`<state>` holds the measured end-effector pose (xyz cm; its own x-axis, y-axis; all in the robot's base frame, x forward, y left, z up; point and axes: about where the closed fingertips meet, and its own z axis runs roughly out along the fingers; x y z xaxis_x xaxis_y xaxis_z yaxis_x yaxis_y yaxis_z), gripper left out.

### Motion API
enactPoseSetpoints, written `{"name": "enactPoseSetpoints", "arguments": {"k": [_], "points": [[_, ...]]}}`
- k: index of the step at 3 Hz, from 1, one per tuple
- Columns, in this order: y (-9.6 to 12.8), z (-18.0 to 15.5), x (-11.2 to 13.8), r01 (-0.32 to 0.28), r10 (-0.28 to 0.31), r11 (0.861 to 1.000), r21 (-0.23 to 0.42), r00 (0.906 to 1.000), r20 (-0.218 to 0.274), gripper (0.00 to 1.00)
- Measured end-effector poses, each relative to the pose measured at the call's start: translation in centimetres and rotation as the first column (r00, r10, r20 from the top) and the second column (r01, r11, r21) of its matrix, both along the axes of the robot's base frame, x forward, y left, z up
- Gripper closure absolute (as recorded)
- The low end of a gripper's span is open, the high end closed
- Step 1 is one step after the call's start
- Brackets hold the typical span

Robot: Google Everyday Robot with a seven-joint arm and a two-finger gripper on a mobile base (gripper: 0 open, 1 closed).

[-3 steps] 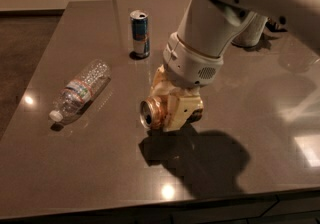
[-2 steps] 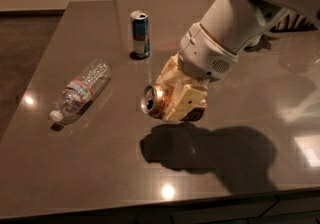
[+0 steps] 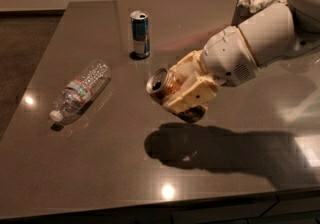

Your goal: Place orange can upright

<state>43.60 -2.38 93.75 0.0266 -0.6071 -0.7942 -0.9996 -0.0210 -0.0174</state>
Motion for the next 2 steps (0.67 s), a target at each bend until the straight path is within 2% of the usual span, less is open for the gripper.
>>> {"name": "enactPoseSetpoints", "arguments": {"k": [1,2], "points": [[-0.83,0.15,0.34,0.09,-0.088,0.987,0.135,0.9959,-0.02,1.0],[-1.23,-0.34,0.42,0.151,-0.141,0.957,0.249,0.9883,-0.058,1.0]]}}
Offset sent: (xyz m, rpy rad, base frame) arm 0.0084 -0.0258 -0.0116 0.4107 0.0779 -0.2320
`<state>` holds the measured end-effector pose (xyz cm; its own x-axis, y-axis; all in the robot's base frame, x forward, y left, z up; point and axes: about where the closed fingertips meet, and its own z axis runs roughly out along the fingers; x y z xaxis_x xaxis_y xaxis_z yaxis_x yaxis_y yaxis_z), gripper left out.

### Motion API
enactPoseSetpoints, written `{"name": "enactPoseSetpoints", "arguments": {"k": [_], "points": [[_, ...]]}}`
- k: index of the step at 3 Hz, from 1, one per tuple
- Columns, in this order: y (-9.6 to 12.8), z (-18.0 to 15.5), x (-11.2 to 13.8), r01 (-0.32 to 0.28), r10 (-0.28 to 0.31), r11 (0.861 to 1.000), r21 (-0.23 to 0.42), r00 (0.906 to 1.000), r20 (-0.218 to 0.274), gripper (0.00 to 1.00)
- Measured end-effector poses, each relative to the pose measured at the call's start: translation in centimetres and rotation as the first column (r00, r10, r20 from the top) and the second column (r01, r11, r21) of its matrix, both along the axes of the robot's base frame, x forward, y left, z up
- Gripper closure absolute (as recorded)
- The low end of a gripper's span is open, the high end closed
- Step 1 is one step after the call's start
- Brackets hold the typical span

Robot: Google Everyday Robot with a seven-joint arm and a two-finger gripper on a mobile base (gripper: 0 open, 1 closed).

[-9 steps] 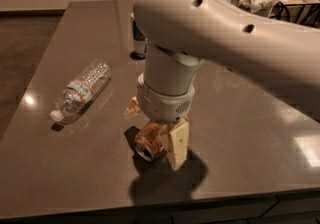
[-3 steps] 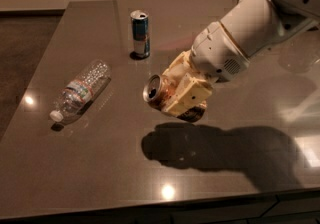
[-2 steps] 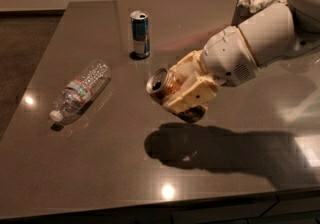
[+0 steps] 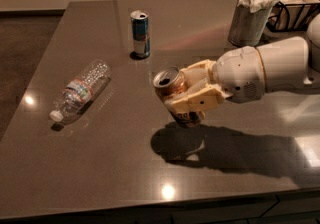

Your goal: Place orange can upright

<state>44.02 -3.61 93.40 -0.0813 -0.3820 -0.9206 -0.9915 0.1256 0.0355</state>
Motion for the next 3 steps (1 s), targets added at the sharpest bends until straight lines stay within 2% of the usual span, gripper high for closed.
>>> {"name": "enactPoseSetpoints", "arguments": {"k": [1,3], "points": [[-0.07,-0.55,0.13,0.031,-0.031,0.995,0.096,0.9995,-0.003,1.0],[-0.05,-1.52,0.23,0.076,-0.082,0.98,0.182,0.9963,0.026,1.0]]}}
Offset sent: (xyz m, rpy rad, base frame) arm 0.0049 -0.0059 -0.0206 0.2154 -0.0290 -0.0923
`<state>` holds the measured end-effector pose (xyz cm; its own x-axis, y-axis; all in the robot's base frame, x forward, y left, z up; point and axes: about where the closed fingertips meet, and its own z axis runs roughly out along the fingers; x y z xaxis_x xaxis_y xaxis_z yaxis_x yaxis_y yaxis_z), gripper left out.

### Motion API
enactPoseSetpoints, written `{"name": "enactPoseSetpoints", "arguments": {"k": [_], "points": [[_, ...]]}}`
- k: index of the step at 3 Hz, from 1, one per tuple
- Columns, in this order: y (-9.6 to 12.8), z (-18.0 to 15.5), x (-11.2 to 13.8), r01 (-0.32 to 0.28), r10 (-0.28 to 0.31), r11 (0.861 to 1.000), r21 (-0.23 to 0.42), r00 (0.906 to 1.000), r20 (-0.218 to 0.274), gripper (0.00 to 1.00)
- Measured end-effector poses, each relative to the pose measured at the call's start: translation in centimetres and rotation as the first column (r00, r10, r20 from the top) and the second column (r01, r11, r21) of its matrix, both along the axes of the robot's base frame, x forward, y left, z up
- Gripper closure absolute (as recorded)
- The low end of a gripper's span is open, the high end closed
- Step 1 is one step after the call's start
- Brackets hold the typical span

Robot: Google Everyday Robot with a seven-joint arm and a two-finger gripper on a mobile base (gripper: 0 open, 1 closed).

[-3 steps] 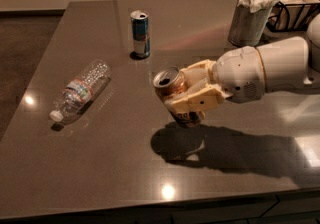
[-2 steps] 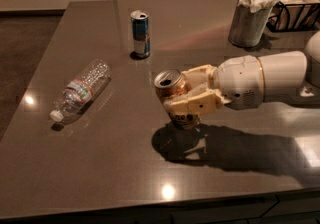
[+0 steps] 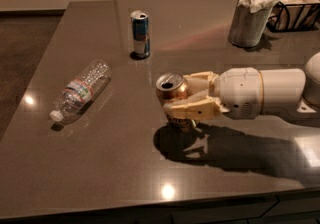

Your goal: Place orange can upright

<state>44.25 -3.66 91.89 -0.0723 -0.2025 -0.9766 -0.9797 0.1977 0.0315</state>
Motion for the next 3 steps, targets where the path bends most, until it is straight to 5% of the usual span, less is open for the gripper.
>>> {"name": "enactPoseSetpoints", "arguments": {"k": [2,3], "points": [[-0.4,-1.2,-0.2,0.02,-0.021,0.999,0.044,0.9997,0.013,1.0],[-0.6,-2.0,-0.1,0.042,-0.042,0.996,0.078,0.9991,-0.004,0.81]]}}
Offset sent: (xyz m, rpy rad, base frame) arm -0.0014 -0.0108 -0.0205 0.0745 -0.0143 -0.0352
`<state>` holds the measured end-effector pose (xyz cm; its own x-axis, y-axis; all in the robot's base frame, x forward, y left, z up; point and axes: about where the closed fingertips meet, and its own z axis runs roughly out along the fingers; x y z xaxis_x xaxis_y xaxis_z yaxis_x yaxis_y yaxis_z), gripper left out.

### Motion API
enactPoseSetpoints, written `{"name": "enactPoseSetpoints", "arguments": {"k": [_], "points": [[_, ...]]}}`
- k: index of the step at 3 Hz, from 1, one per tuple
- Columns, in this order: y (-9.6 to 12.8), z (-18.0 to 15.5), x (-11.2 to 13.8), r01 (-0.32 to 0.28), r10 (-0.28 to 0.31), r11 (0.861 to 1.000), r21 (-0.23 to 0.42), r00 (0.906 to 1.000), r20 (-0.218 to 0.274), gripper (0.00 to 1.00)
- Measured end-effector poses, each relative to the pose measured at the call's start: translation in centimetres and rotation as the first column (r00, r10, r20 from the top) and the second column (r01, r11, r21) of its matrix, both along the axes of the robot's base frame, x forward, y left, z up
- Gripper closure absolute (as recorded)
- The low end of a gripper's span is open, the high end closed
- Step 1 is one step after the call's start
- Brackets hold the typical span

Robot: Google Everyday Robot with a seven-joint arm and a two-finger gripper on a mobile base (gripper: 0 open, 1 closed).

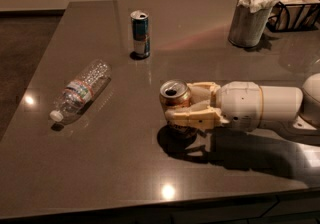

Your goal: Place orange can upright

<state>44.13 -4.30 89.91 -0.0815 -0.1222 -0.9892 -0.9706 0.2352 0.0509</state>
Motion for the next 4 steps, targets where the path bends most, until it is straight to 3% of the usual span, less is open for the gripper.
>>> {"name": "enactPoseSetpoints", "arguments": {"k": [1,3,4], "points": [[-0.25,-0.36,0.17,0.019,-0.018,0.998,0.052,0.9998,-0.006,0.58],[0.2,-0.13,0.04,0.01,-0.009,0.999,0.048,1.0,-0.002,0.12],[0.4,-0.04,-0.02,0.006,-0.006,0.999,0.047,1.0,0.0,0.0]]}}
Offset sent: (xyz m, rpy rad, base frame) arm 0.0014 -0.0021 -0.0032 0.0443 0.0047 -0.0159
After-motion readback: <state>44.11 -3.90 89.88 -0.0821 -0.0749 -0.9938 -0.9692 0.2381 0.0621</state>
